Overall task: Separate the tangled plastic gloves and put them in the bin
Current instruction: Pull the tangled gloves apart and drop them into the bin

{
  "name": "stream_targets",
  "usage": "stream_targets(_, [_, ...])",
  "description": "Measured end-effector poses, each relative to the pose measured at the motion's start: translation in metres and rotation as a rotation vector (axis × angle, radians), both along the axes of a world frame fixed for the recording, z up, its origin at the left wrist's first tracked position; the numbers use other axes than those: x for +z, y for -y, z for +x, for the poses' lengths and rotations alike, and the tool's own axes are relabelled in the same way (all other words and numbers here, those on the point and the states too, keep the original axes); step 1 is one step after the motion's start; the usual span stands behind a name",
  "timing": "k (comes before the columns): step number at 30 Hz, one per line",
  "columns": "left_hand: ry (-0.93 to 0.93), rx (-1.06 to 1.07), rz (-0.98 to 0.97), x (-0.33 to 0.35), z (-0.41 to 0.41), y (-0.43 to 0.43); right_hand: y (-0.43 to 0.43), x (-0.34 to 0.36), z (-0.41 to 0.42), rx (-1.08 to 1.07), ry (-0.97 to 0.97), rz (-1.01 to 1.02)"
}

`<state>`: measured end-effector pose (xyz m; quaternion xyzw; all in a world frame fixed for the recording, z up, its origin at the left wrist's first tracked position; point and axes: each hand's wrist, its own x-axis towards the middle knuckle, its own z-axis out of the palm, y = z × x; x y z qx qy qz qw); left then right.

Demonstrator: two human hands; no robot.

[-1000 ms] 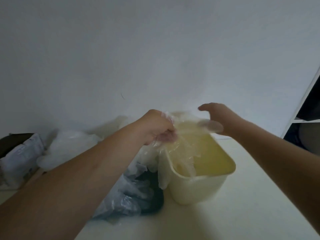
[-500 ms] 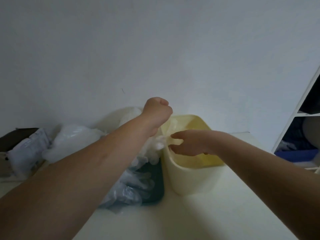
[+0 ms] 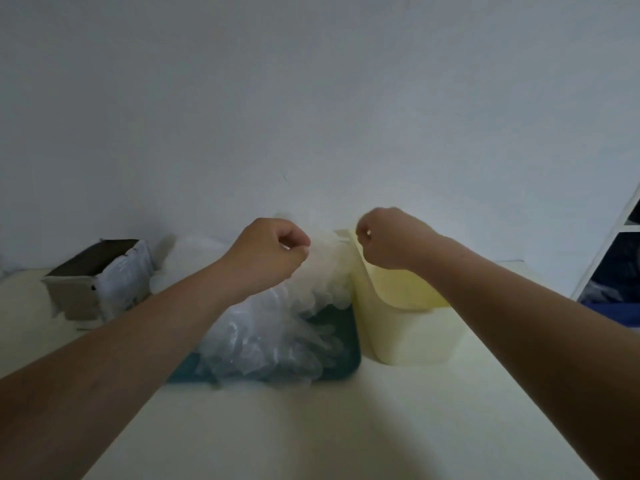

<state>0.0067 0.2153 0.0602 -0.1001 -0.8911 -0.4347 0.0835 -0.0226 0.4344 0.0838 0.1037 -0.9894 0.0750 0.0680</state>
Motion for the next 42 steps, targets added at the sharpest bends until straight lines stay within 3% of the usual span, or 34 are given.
stream_targets(4, [-0.021, 0.068, -0.313, -0.01, 0.017, 0.043, 0.061, 0.001, 0.037, 0.187, -0.171, -0.219])
stream_targets(8, [0.066, 0.206, -0.499, -0.029, 0.029, 0.097, 0.108, -0.037, 0.052, 0.297, 0.184, -0.343])
stream_targets(10, [0.13, 0.224, -0.528, -0.046, 0.037, 0.117, 0.121, -0.064, 0.043, 0.269, 0.271, -0.341])
stream_targets(13, [0.152, 0.183, -0.462, -0.074, 0.043, 0.124, 0.131, -0.093, 0.029, 0.208, 0.314, -0.39])
stream_targets(19, [0.075, 0.173, -0.066, -0.101, 0.027, 0.129, 0.141, -0.118, 0.014, 0.196, 0.273, -0.558])
stream_targets(21, [0.035, 0.183, -0.02, -0.1, 0.022, 0.136, 0.14, -0.116, 0.013, 0.196, 0.261, -0.551])
stream_targets(25, [-0.053, 0.186, 0.001, -0.086, 0.017, 0.146, 0.141, -0.095, 0.019, 0.182, 0.081, -0.407])
stream_targets(28, [-0.096, 0.214, 0.048, -0.073, 0.018, 0.149, 0.152, -0.077, 0.029, 0.25, -0.116, -0.411])
stream_targets(31, [-0.177, 0.222, 0.048, -0.06, 0.018, 0.153, 0.164, -0.071, 0.025, 0.339, -0.086, -0.548])
stream_targets(36, [-0.2, 0.147, -0.031, -0.054, 0.017, 0.158, 0.174, -0.077, 0.013, 0.31, 0.048, -0.874])
stream_targets(39, [-0.247, 0.17, 0.046, -0.052, 0.016, 0.153, 0.175, -0.076, 0.008, 0.317, 0.116, -1.054])
stream_targets(42, [-0.228, 0.22, 0.136, -0.048, 0.013, 0.148, 0.173, -0.075, 0.003, 0.324, 0.038, -1.064])
